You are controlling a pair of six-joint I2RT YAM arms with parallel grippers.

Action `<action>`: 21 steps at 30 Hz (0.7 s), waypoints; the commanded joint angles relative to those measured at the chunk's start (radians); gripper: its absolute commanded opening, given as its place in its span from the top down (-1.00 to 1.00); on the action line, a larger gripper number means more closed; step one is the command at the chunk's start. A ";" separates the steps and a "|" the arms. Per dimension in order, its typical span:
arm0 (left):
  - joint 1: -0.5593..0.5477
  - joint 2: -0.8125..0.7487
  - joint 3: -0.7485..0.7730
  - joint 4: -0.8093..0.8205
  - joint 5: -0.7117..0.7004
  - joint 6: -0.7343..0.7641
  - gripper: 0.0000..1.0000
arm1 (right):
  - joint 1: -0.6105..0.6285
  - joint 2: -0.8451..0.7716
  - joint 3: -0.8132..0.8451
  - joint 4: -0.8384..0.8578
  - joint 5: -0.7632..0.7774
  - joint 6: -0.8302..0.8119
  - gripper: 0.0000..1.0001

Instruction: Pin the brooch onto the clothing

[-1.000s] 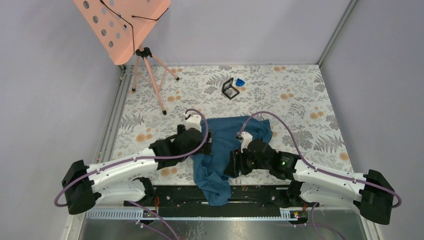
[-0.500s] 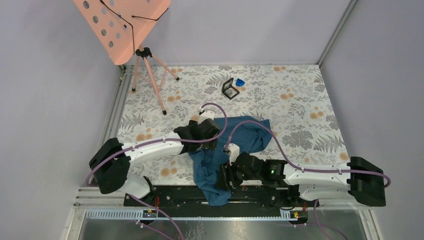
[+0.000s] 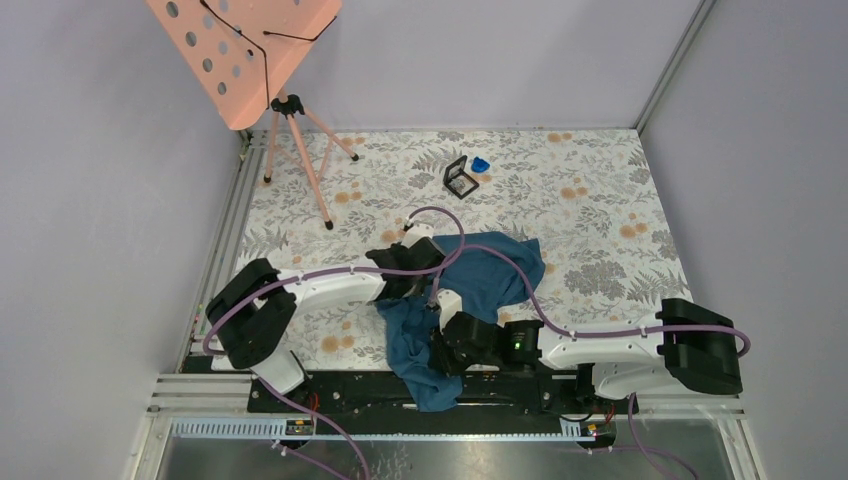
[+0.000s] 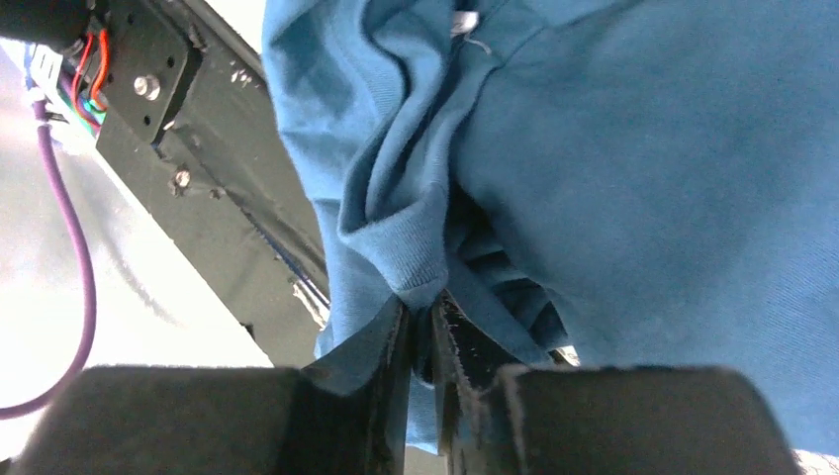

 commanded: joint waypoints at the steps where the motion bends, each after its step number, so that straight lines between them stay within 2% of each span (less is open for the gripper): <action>1: 0.035 0.014 0.004 0.066 -0.047 0.007 0.20 | 0.013 -0.032 0.030 -0.083 0.148 0.028 0.84; 3: 0.044 0.013 -0.003 0.094 -0.048 0.006 0.39 | 0.013 -0.082 0.015 -0.125 0.200 0.047 1.00; 5: 0.053 0.007 -0.006 0.116 -0.063 0.007 0.57 | 0.013 -0.142 0.000 -0.179 0.245 0.051 1.00; 8: 0.063 -0.013 0.003 0.127 -0.087 0.009 0.94 | 0.013 -0.233 0.006 -0.281 0.322 0.046 1.00; 9: 0.065 -0.042 0.004 0.130 -0.102 0.007 1.00 | 0.013 -0.258 0.017 -0.327 0.357 0.040 1.00; 13: 0.072 -0.210 -0.007 0.141 -0.153 -0.010 1.00 | 0.010 -0.341 0.138 -0.538 0.585 -0.031 1.00; 17: 0.106 -0.467 -0.023 0.183 -0.159 -0.015 1.00 | -0.056 -0.373 0.290 -0.637 0.761 -0.205 1.00; 21: 0.151 -0.686 0.012 0.224 -0.130 0.049 1.00 | -0.237 -0.408 0.421 -0.587 0.727 -0.413 1.00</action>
